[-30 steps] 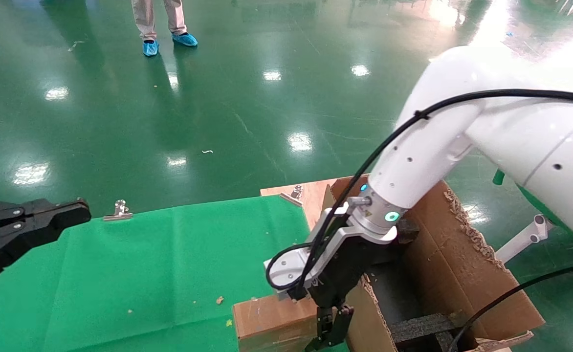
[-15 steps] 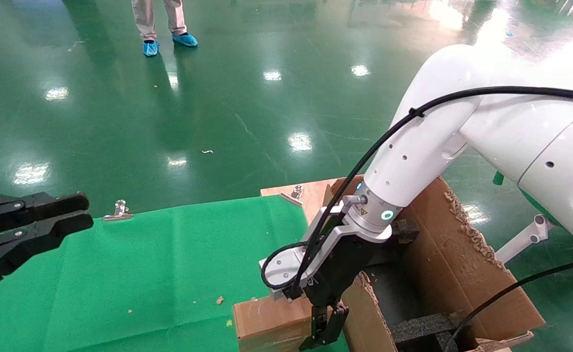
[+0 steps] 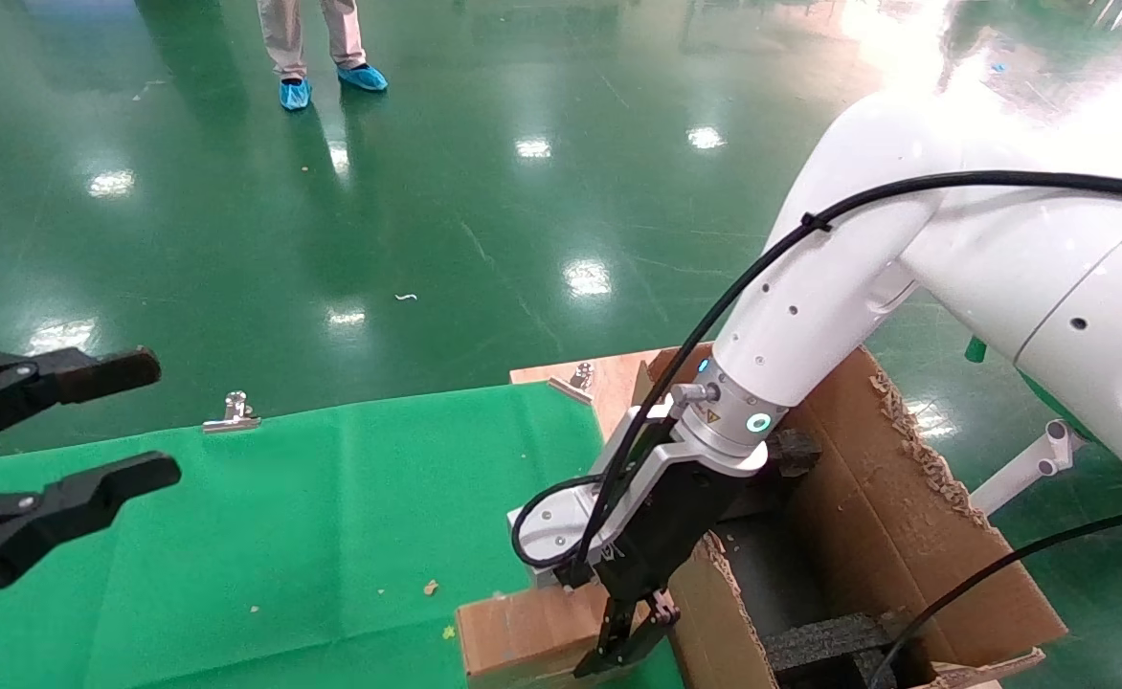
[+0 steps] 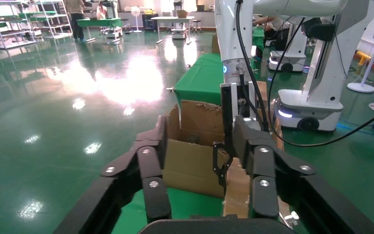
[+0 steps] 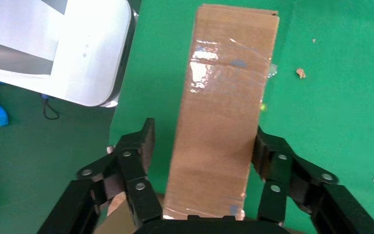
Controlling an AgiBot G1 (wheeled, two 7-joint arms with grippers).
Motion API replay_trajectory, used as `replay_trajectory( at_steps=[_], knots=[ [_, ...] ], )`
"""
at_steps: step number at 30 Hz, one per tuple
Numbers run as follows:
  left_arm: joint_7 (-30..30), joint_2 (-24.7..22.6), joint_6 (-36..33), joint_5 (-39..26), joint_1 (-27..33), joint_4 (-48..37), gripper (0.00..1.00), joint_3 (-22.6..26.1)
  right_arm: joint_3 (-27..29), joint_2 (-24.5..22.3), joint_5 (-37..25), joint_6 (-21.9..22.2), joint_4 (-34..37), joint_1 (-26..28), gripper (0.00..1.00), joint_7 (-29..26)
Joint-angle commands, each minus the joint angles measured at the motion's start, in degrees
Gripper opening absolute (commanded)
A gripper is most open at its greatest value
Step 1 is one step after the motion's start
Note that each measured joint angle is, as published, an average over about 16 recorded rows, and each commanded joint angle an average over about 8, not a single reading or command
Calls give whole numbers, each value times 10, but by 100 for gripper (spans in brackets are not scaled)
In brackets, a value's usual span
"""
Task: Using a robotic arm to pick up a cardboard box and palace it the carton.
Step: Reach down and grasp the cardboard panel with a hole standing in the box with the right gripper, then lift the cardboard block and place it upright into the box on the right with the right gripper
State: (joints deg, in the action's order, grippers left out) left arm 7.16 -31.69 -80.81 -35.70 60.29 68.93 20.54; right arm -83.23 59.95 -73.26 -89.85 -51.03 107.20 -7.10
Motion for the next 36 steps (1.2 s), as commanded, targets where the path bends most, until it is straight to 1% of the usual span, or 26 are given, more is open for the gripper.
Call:
replay_trajectory(
  at_steps=[1,16,21,24,28,36],
  knots=[
    [0,0,0,0,0,0,100,0,0,0,0,0,0,0,0,0],
    [0,0,0,0,0,0,100,0,1,-2,1,0,-2,0,0,-1],
    [0,0,0,0,0,0,100,0,5,-16,18,-1,5,17,0,-1],
    [0,0,0,0,0,0,100,0,7,-30,34,-4,16,48,0,1],
    [0,0,0,0,0,0,100,0,-1,-44,50,-11,35,107,0,9],
    [0,0,0,0,0,0,100,0,-54,-57,92,-15,76,232,0,35]
  ],
)
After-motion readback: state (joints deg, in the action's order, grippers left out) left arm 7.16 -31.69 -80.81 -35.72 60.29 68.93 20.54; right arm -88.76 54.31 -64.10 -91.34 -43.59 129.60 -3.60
